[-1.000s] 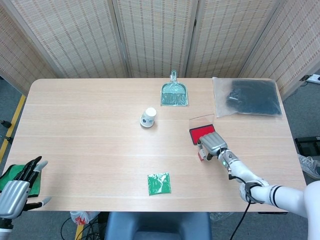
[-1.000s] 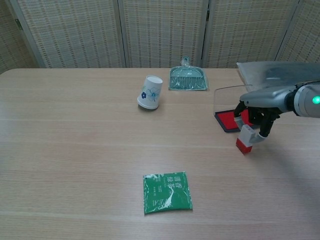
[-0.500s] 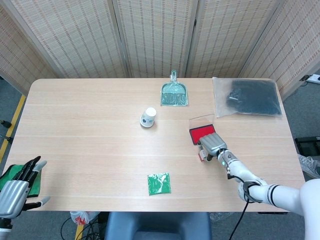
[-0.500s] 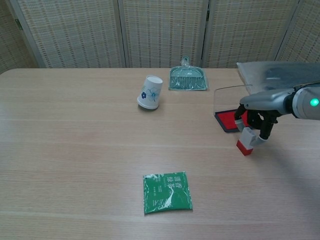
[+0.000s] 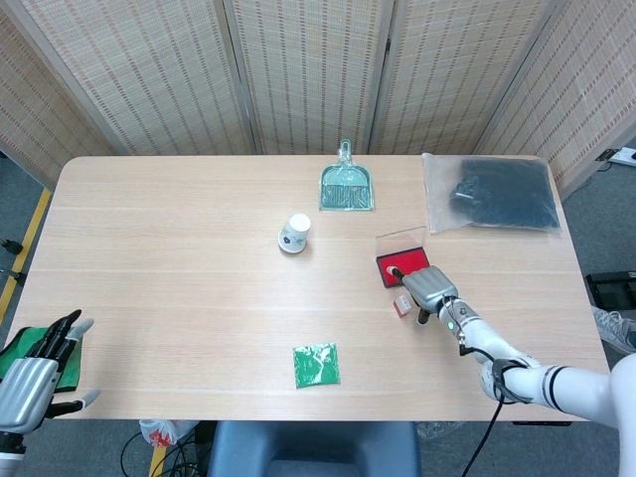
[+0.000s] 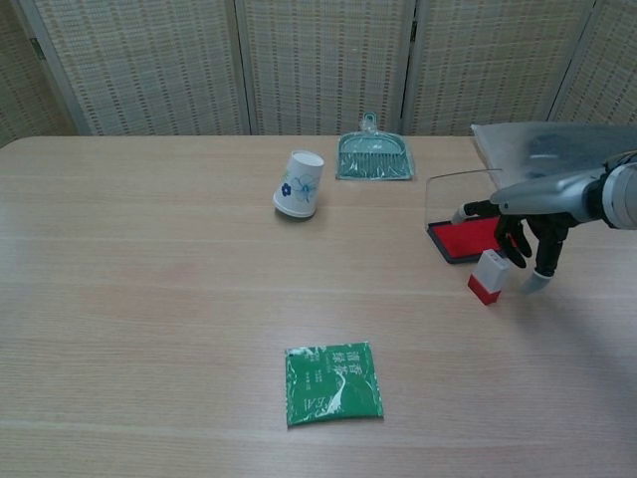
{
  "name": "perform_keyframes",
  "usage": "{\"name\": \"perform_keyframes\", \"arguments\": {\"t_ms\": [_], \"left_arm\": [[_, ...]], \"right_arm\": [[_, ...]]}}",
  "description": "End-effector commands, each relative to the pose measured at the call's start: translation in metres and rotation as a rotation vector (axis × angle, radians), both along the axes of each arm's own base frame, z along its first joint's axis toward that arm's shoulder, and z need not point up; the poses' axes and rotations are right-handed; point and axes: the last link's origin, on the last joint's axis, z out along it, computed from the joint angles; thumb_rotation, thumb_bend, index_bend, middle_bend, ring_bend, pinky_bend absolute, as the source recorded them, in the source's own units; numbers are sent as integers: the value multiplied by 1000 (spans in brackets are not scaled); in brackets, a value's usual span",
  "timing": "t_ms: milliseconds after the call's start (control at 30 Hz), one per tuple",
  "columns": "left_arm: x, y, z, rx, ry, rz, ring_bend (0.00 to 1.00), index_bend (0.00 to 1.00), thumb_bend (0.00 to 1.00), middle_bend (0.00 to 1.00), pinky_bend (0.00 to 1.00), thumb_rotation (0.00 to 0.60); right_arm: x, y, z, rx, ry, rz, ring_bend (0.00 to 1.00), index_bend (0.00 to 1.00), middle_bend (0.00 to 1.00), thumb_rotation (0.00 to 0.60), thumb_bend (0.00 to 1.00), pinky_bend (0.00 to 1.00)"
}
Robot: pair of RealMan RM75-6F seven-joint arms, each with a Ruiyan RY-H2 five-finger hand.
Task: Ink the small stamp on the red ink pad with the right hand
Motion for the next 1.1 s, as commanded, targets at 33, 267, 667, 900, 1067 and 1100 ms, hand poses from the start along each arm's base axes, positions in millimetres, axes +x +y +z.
{"name": "perform_keyframes", "arguments": {"t_ms": [33, 267, 667, 900, 1067, 1100], "left_arm": [[0, 0, 1, 1, -3, 3, 0, 109, 175, 0, 259, 600], [0, 0, 6, 29, -15, -4, 0, 90, 175, 0, 259, 600], [-1, 2, 5, 32, -9, -5, 0, 61, 175, 0, 259, 600], [-1, 4, 3, 22, -1, -17, 0, 23, 175, 0, 259, 600], [-1, 3, 3, 26, 0, -16, 0, 23, 175, 0, 259, 600], [-1, 3, 3, 27, 1, -17, 0, 24, 175, 0, 259, 600]], "right_arm": [[5, 8, 22, -29, -5, 28, 464, 0, 519, 600, 127, 510], [-5, 42, 73, -225, -44, 103, 298, 0, 285, 600, 127, 365], [-95, 146, 127, -636, -44, 110, 112, 0, 89, 600, 111, 165], [-110, 191, 143, -722, 0, 133, 88, 0, 39, 600, 108, 146], [-100, 205, 148, -772, -49, 181, 84, 0, 34, 600, 108, 138], [-100, 206, 148, -764, -57, 180, 84, 0, 34, 600, 108, 137]]}}
